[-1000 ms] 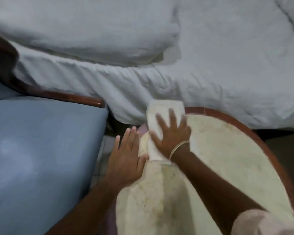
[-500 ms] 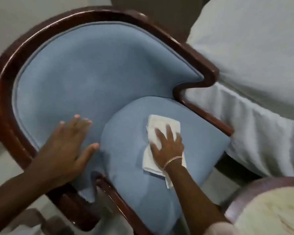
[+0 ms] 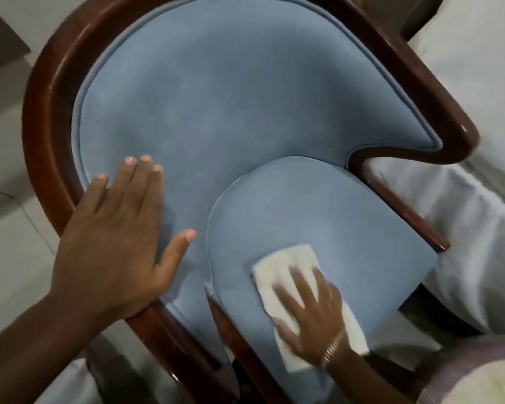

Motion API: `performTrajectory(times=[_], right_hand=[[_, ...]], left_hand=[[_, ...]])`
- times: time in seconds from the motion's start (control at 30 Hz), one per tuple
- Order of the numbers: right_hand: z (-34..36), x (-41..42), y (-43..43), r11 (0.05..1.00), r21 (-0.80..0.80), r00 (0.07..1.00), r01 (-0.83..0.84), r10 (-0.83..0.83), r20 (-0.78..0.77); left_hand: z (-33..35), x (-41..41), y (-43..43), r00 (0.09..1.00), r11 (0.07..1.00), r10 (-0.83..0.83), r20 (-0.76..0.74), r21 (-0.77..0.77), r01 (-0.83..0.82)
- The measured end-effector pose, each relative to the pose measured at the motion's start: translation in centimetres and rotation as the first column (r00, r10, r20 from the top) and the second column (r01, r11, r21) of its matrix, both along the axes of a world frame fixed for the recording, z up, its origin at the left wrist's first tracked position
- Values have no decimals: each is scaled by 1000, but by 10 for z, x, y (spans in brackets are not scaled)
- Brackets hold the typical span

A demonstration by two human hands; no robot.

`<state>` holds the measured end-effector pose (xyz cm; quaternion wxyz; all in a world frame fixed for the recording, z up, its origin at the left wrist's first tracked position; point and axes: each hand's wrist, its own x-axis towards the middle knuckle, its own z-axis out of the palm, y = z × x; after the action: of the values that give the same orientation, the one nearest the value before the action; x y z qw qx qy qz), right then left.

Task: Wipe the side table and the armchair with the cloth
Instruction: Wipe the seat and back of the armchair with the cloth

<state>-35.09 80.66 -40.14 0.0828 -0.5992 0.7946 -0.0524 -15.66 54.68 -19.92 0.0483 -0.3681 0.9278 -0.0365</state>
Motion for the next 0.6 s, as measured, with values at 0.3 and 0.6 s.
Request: performTrajectory(times=[0.3, 0.6], right_hand=[[6, -43, -133, 865, -119, 873, 487, -486, 41], [61, 16, -165, 805, -430, 824, 410, -125, 553]], left_hand=[[-10, -1, -19, 982, 989, 82, -173, -105, -101], [49, -29, -221, 968, 968, -244, -57, 52, 247]])
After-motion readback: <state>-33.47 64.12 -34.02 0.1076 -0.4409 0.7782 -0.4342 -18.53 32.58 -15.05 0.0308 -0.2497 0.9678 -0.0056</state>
